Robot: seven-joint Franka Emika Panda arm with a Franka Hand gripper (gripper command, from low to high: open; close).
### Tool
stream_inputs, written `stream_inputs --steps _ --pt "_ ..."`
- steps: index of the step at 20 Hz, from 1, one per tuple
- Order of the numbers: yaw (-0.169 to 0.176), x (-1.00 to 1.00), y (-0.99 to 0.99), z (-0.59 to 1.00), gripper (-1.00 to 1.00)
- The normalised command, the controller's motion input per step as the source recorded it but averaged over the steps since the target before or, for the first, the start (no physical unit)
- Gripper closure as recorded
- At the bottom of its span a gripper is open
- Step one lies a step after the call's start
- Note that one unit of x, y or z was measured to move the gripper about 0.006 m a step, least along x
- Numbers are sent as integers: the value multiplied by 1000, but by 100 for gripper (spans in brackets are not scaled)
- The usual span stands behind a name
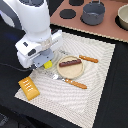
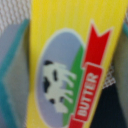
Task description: Interact with the objects in diverse but meaningful ways.
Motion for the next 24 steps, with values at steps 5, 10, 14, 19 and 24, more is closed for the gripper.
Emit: stream_inputs --steps 5,10,14,19,24 --pt "1 286 288 505 100" --pt "29 566 772 1000 100" --pt "42 538 849 956 100" --pt "29 558 831 529 100" --pt "1 732 661 77 100"
